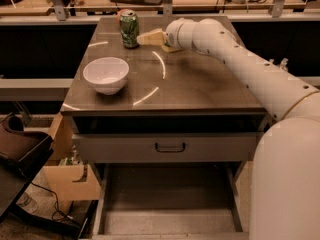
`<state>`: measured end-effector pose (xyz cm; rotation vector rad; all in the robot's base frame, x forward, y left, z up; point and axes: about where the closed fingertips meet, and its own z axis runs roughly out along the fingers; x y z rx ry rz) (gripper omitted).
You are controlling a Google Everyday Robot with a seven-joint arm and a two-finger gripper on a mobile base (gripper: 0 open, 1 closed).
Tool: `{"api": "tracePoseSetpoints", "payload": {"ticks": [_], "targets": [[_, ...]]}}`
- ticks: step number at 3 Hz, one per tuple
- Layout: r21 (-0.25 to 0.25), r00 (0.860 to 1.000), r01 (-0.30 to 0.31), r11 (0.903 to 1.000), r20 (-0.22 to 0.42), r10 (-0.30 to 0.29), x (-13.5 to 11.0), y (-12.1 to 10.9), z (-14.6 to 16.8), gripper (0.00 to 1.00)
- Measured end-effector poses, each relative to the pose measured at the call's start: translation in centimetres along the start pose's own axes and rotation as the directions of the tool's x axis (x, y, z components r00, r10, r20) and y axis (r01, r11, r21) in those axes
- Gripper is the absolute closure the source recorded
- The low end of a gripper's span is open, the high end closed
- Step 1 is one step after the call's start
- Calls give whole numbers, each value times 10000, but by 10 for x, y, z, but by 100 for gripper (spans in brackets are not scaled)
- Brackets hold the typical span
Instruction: Place sponge into middle drawer
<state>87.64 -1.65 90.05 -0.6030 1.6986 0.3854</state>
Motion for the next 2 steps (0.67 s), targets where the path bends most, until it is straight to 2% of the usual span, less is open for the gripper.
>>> {"api": "tracePoseSetpoints", "payload": {"ticks": [1, 2], "targets": [[-2, 10000, 0, 10000, -1, 0, 0, 0, 0, 0], [-266, 10000, 8, 9996, -83, -11, 19, -12, 12, 0]]}}
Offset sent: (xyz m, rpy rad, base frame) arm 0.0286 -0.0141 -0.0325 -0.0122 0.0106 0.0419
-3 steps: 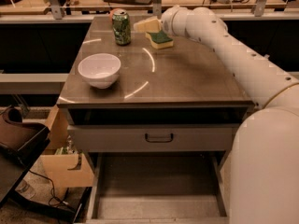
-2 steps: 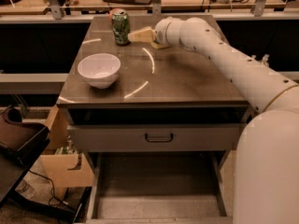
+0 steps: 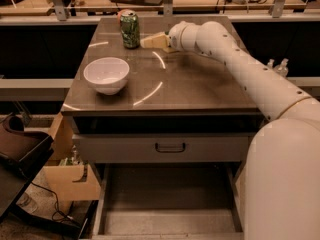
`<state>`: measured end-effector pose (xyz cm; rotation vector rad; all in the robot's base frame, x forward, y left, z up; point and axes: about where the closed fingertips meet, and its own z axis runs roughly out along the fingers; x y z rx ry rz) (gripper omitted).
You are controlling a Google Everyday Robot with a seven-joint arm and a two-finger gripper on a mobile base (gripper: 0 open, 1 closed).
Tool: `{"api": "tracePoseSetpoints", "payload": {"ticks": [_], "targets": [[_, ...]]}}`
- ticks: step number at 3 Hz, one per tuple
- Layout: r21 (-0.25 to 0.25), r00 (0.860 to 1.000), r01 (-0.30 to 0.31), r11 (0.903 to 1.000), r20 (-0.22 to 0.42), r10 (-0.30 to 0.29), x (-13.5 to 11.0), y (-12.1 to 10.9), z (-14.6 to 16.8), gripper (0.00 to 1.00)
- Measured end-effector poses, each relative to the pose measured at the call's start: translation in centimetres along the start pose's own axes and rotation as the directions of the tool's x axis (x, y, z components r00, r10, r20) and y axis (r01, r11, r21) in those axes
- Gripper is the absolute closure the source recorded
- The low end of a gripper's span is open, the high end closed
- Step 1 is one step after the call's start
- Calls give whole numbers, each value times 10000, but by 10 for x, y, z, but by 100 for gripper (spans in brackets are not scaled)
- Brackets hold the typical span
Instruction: Place sponge into middle drawer
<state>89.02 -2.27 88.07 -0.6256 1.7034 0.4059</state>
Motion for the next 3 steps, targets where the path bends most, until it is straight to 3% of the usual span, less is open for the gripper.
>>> {"api": "tracePoseSetpoints", "payload": {"ticks": [2, 3], "targets": [[-357, 9992, -52, 9993, -407, 38, 39, -25, -5, 0], [-331, 9982, -51, 9994, -603, 31, 48, -33, -16, 18]]}}
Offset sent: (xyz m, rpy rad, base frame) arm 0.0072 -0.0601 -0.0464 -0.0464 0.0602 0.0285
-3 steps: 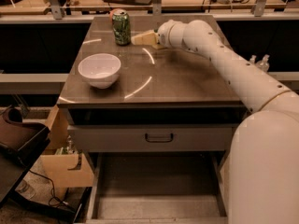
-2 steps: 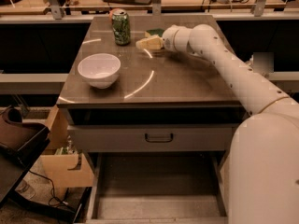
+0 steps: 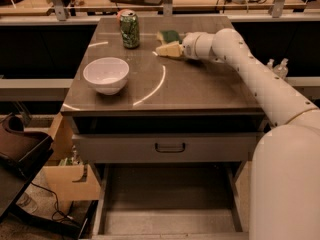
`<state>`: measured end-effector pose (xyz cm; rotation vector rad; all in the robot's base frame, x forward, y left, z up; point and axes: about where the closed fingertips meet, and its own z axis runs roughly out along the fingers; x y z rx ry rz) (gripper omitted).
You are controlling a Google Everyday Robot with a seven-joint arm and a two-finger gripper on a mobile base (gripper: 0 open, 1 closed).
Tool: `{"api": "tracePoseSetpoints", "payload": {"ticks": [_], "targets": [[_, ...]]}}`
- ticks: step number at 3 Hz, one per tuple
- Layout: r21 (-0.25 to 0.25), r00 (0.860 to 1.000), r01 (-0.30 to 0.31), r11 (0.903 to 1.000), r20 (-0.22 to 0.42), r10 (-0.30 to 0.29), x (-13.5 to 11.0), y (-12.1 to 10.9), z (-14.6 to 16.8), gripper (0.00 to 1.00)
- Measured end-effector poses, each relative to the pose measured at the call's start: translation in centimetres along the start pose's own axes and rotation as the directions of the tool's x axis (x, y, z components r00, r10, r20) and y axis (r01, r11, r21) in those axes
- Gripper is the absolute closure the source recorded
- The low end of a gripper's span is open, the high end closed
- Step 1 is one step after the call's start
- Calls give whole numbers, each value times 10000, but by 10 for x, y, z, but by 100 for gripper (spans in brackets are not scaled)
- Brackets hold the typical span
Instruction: Place sponge into middle drawer
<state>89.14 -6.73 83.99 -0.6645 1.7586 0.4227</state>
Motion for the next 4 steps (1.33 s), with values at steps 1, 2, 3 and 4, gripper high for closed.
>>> {"api": "tracePoseSetpoints", "payload": {"ticks": [1, 2, 3, 4], "targets": [[-41, 10000, -6, 10000, -8, 6, 1, 2, 3, 41], [-83, 10000, -12, 10000, -21, 12, 2, 5, 5, 64], [-125, 10000, -18, 9999, -34, 17, 3, 7, 8, 88], [-164, 10000, -23, 9999, -46, 22, 4, 9, 10, 100]]}}
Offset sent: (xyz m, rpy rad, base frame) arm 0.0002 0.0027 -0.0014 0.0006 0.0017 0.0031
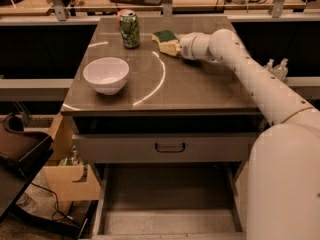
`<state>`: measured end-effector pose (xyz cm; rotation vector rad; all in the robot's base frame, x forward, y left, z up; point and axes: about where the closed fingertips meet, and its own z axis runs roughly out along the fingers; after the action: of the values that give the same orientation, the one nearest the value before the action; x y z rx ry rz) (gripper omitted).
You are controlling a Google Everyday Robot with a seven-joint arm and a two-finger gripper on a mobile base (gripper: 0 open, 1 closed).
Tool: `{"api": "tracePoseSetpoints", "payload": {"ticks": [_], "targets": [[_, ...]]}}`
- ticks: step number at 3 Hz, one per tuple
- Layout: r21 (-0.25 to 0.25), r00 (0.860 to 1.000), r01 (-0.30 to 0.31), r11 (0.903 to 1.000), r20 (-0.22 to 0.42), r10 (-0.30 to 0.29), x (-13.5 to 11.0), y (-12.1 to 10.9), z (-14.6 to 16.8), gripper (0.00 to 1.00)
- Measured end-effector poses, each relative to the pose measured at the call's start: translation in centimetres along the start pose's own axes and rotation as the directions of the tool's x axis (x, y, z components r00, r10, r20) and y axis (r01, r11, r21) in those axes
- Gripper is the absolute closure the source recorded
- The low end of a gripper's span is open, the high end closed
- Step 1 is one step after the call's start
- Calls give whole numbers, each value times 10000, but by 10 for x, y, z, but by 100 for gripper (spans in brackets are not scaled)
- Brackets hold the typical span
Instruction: Place sponge into middle drawer
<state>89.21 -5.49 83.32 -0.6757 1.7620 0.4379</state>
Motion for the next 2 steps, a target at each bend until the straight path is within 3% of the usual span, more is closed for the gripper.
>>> {"api": "tracePoseSetpoints", "payload": {"ticks": [2], "targets": [[-5, 10000, 6, 10000, -1, -6, -1, 0, 0, 100]]}}
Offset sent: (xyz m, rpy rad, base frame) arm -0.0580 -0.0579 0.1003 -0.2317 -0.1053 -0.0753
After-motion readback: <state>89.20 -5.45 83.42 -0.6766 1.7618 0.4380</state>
